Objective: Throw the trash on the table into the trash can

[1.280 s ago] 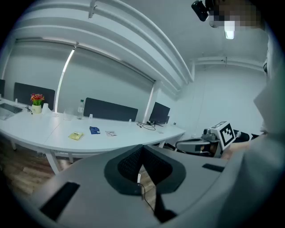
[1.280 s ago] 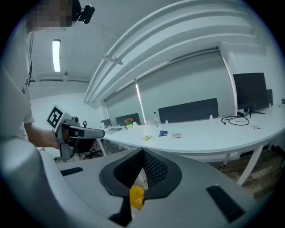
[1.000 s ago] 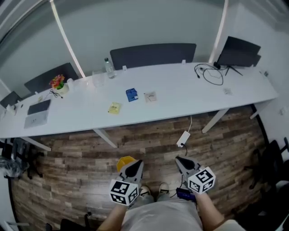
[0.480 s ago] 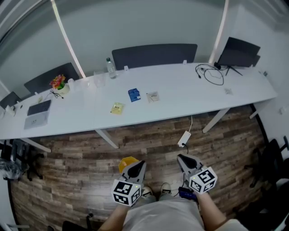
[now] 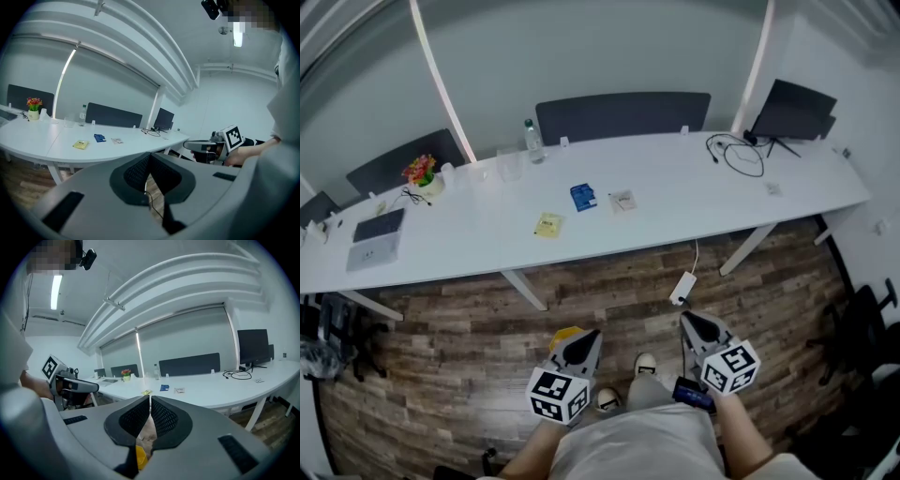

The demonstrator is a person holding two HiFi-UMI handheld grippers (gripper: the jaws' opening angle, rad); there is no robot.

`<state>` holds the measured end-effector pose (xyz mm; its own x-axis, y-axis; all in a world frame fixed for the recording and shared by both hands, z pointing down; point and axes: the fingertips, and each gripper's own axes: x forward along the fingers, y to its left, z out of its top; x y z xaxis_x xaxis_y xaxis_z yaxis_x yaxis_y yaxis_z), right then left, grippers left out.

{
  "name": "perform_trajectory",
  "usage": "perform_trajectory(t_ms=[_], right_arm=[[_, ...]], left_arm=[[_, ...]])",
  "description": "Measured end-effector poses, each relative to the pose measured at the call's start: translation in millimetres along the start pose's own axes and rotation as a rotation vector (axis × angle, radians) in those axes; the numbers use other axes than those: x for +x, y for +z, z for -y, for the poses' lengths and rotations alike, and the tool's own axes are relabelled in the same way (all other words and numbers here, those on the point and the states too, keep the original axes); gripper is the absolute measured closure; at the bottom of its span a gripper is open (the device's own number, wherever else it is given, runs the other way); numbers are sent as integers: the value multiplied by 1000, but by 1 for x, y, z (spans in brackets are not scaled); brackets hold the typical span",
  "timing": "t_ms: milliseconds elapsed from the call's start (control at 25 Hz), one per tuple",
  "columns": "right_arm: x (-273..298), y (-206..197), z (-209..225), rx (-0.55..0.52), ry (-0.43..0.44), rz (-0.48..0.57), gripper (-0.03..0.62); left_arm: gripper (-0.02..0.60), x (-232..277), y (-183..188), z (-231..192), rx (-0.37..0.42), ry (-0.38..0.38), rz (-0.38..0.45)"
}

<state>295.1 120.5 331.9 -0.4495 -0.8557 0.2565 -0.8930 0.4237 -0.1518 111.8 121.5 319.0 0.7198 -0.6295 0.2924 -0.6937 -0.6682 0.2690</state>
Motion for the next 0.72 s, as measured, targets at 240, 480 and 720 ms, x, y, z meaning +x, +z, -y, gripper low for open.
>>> perform_trajectory(t_ms=[240,480,720], right_arm=[[15,0,14,3,-13,3,562],[47,11,39,7,9,1,562],[88,26,89,-1,21,-6,562]], left_arm=[[581,14,7,-13,1,-4,7],[581,46,19,-32,-5,8,1],[581,100,37,-53,-20,24,0]])
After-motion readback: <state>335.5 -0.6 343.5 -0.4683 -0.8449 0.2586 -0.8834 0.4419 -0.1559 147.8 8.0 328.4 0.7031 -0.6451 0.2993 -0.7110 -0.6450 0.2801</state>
